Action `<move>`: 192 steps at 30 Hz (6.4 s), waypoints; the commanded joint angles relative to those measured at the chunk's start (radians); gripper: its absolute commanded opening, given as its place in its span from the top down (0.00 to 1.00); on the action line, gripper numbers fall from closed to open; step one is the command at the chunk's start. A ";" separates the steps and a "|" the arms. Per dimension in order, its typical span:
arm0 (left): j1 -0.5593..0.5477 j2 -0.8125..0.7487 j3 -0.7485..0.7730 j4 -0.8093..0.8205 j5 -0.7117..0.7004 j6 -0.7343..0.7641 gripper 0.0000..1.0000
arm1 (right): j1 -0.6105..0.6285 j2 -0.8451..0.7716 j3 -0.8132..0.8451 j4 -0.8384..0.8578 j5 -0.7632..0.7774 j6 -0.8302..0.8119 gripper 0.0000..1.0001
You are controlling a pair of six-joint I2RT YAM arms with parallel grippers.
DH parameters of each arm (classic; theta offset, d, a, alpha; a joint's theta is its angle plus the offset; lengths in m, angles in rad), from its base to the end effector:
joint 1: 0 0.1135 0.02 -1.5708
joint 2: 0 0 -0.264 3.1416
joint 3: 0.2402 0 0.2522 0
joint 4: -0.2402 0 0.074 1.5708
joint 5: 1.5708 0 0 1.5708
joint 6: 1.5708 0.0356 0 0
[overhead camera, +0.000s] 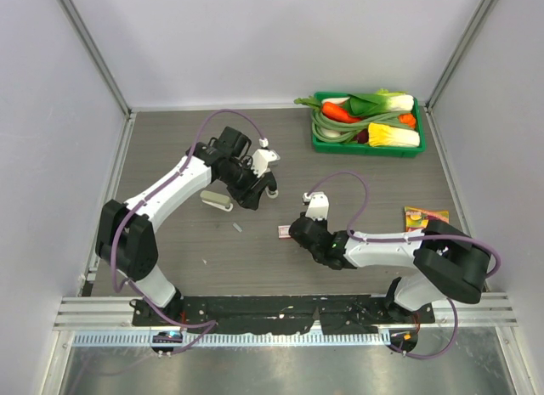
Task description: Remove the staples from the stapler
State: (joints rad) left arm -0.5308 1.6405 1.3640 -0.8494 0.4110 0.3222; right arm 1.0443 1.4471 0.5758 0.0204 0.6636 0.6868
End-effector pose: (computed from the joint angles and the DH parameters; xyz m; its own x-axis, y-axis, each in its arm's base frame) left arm 0.2828 -0.1825 0.2715 -0.5445 0.6562 -0.5224 0.8273 0.5226 -0.2058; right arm 0.1488 0.2123 0.1500 -0.5946 -0.0290 -0.8035 -0.1293 0.9898 0.0599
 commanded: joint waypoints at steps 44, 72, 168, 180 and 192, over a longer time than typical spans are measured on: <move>-0.001 -0.070 -0.020 -0.004 0.012 0.020 0.47 | -0.013 -0.085 0.090 -0.057 -0.074 -0.059 0.83; 0.157 -0.177 -0.223 -0.111 0.032 0.672 0.39 | -0.027 -0.134 0.127 0.210 -0.299 -0.303 0.52; -0.080 0.032 0.076 -0.060 0.015 0.622 0.97 | -0.397 -0.634 -0.028 0.064 -0.541 -0.224 0.66; 0.072 -0.108 0.282 0.358 0.676 -0.411 0.95 | -0.417 -0.646 0.076 0.280 -0.904 -0.182 0.49; 0.094 -0.222 0.001 1.021 0.753 -1.115 0.94 | -0.423 -0.603 0.191 0.409 -1.064 -0.086 0.47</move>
State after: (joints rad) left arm -0.4320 1.4570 1.3689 -0.0113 1.1091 -0.6128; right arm 0.6262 0.8272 0.7086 0.3470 -0.3313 0.5644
